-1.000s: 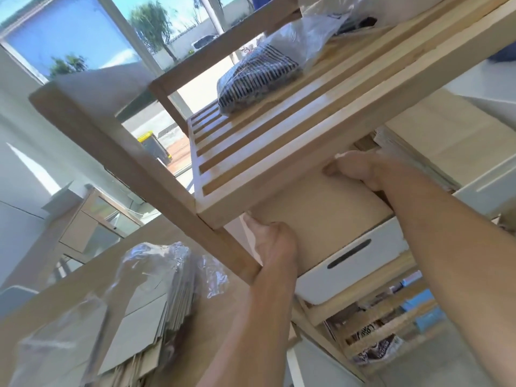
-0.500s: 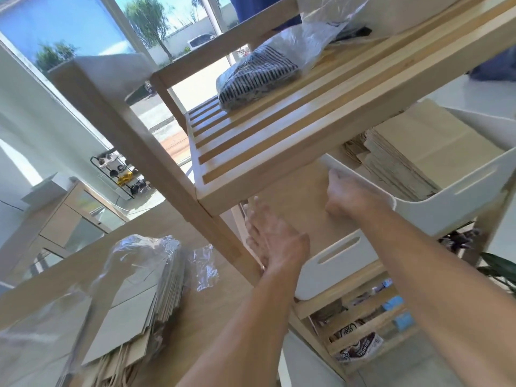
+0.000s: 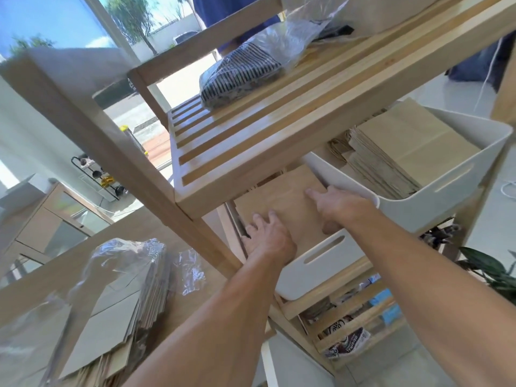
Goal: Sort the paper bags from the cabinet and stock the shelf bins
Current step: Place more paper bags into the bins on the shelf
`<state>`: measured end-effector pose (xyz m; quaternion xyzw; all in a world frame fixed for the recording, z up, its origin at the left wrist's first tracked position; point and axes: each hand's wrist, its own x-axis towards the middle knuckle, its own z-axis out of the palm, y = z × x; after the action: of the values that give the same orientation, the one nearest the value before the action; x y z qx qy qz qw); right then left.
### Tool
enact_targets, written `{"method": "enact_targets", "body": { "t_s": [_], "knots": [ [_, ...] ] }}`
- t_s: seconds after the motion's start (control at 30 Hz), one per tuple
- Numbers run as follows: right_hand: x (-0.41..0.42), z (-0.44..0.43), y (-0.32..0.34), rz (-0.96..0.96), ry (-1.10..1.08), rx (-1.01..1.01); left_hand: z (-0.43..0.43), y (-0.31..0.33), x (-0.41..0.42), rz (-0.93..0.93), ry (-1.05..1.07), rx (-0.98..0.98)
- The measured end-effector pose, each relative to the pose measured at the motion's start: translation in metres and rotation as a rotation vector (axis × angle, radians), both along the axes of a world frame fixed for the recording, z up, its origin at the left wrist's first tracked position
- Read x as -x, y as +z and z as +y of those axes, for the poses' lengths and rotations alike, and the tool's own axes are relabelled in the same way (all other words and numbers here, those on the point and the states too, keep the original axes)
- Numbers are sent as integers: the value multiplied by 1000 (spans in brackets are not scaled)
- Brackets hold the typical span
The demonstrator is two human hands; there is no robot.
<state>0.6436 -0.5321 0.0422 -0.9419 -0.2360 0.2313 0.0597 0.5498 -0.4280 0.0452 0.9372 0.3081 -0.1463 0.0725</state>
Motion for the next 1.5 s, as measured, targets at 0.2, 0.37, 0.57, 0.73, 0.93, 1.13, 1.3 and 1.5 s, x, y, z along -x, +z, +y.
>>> {"method": "enact_targets", "body": {
  "t_s": [0.2,0.37,0.57,0.73,0.93,1.13,1.3,1.5],
  "knots": [
    [8,-1,5,-92,5,-3,-6,12,2,-90,58,67],
    [28,-4,25,-263,-18,-92,-10,25,19,-319,53,194],
    [62,-12,54,-342,-87,-101,-17,44,56,-468,-27,443],
    [100,-27,80,-405,-174,-16,-23,62,90,-595,-146,578],
    [158,-37,99,-387,-339,36,-7,79,144,-663,-222,751],
    [211,-13,101,-329,-552,-124,34,89,199,-708,-237,842],
    [248,25,91,-66,-731,-266,82,89,231,-742,-151,869],
    [280,87,80,273,-615,-192,145,92,256,-863,-11,866]
  ]
}}
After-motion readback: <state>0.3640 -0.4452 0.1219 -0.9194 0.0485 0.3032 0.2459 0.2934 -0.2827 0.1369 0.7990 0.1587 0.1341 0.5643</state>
